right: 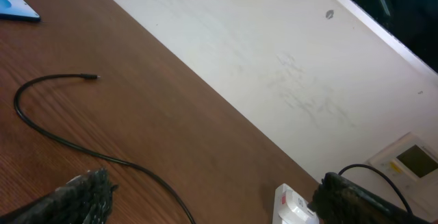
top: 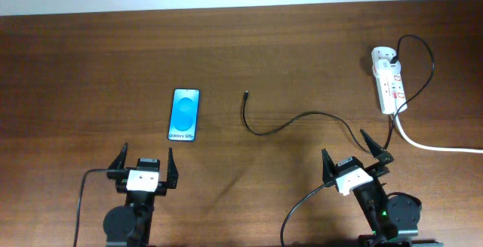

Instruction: Plug charger to phone and switch on socket

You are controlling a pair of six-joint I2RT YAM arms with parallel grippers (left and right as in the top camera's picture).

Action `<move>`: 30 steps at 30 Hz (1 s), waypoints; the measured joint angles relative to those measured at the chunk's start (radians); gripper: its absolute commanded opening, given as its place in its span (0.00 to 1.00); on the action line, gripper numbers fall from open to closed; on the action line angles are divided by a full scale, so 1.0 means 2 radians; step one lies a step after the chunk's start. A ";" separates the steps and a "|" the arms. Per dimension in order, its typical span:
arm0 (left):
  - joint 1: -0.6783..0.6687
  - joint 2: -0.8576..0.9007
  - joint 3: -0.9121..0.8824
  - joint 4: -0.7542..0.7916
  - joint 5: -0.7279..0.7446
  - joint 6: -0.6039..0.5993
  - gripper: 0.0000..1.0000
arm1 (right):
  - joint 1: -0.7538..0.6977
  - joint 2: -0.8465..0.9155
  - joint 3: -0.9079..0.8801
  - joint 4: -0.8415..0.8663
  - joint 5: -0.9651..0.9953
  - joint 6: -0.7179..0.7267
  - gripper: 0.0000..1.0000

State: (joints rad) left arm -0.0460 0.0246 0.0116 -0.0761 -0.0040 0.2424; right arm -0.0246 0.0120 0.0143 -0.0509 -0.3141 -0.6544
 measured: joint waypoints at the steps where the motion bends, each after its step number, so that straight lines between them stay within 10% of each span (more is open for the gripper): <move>1: 0.000 0.006 0.000 0.001 0.000 -0.002 0.99 | 0.000 0.000 0.000 0.000 0.000 0.000 0.98; 15: 0.000 0.301 0.168 0.082 -0.002 -0.013 0.99 | 0.000 -0.001 0.000 0.000 0.000 0.000 0.98; 30: 0.001 0.789 0.737 -0.369 0.088 -0.074 0.99 | 0.000 -0.001 0.000 0.000 0.000 0.000 0.98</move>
State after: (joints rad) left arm -0.0444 1.6024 1.4853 -0.8150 0.1719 0.0940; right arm -0.0246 0.0101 0.0139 -0.0509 -0.3141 -0.6548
